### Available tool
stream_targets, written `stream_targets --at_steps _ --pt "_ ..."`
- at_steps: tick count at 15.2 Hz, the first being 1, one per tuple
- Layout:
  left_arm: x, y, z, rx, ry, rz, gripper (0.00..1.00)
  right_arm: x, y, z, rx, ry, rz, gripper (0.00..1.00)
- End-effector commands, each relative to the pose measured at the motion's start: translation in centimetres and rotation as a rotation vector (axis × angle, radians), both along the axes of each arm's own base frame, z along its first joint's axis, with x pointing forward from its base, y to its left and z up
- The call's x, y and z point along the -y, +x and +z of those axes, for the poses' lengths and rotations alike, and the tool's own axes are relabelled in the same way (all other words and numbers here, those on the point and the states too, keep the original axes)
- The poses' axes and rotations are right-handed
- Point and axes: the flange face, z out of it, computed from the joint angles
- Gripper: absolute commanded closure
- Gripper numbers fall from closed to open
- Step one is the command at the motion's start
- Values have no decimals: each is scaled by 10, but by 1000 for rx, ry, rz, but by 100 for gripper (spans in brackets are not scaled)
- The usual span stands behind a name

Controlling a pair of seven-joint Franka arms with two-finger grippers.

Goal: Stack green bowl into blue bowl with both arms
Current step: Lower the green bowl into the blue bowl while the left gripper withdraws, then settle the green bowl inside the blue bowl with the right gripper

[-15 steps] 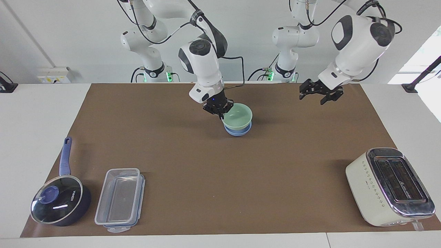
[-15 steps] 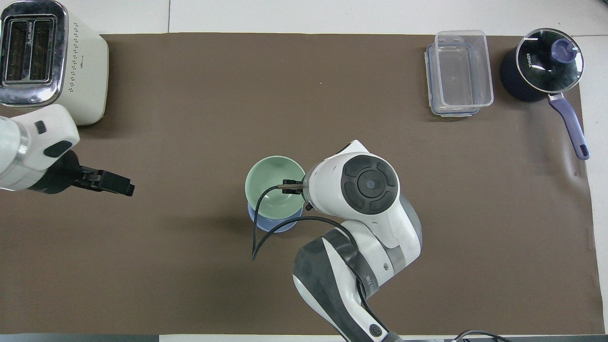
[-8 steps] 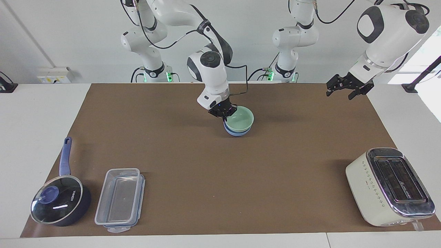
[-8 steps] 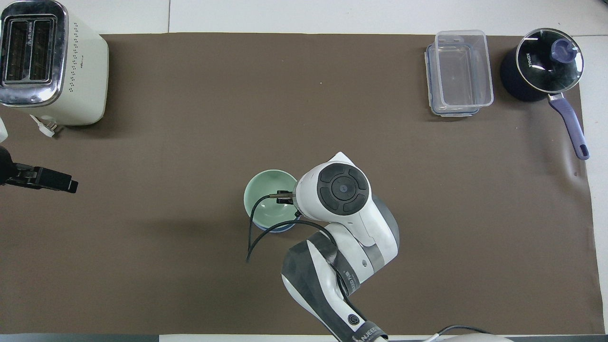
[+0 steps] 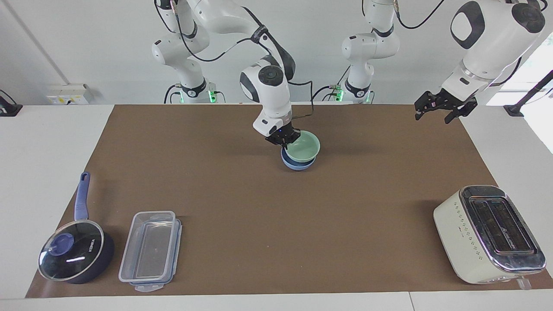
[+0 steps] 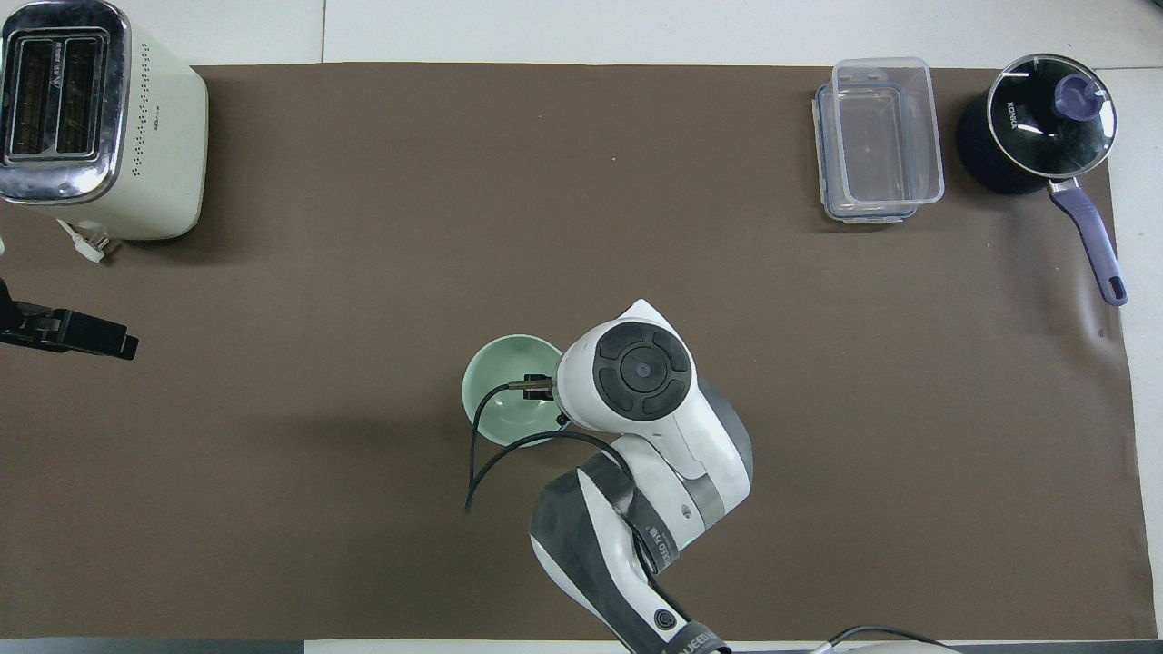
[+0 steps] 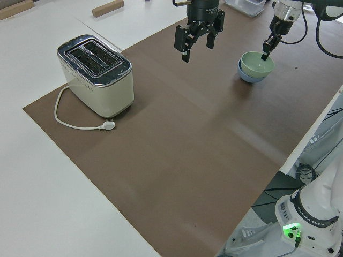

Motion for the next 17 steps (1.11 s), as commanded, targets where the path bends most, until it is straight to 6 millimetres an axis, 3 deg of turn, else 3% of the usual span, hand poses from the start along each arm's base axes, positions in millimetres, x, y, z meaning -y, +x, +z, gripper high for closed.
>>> stream_targets --at_steps 1,6,13,17 --pt "11 21 19 -28 46 12 0 5 4 3 0 -21 0 100" --pt "20 15 12 -27 106 68 0 10 9 3 7 -16 -7 100" --pt "21 5 10 -33 48 101 0 7 16 2 53 13 -16 100" --pt "20 -2 24 3 36 137 0 15 19 -1 49 8 -27 100"
